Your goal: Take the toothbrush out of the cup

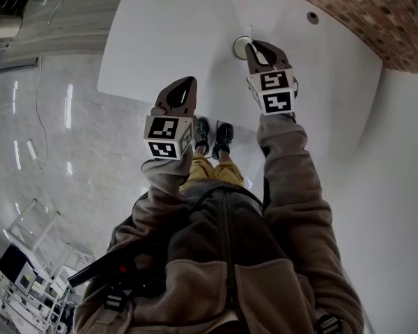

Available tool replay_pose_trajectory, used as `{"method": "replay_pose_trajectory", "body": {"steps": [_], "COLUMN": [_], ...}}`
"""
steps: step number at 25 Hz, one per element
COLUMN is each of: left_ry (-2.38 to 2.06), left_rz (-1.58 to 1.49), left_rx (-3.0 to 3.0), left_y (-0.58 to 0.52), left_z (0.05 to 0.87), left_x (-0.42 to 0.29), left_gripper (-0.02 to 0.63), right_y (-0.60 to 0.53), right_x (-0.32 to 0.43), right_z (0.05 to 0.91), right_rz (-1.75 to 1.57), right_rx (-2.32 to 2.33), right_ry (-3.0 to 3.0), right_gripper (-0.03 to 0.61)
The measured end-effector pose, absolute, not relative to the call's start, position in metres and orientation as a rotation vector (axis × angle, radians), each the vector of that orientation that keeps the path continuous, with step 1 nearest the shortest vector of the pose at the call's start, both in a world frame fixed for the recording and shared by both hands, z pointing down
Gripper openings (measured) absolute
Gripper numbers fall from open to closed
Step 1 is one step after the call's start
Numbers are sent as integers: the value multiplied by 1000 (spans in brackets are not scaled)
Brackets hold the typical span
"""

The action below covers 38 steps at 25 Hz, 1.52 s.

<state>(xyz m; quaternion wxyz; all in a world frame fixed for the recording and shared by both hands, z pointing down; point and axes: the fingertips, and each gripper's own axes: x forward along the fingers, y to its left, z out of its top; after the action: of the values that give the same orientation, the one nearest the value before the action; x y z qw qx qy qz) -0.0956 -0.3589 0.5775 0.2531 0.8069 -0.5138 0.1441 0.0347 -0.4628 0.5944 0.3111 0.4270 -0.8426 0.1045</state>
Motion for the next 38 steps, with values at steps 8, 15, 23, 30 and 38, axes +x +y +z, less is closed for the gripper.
{"method": "replay_pose_trajectory", "body": {"steps": [8, 15, 23, 30, 38], "left_ry": [-1422, -1448, -1469, -1482, -1508], "left_rz": [244, 162, 97, 61, 43], "left_rx": [2380, 2516, 2628, 2698, 2727], "left_y": [-368, -358, -343, -334, -327], "left_z": [477, 395, 332, 294, 277], "left_x": [-75, -63, -45, -35, -32], "left_gripper": [3, 3, 3, 3, 3], "right_y": [-419, -377, -345, -332, -324], "right_x": [52, 68, 77, 84, 85], "right_z": [484, 405, 332, 292, 275], "right_rz": [257, 223, 97, 10, -42], "right_rx": [1298, 1416, 1492, 1533, 1538], "right_ry": [-2338, -2417, -2491, -2525, -2559], "right_gripper": [49, 48, 48, 48, 48]}}
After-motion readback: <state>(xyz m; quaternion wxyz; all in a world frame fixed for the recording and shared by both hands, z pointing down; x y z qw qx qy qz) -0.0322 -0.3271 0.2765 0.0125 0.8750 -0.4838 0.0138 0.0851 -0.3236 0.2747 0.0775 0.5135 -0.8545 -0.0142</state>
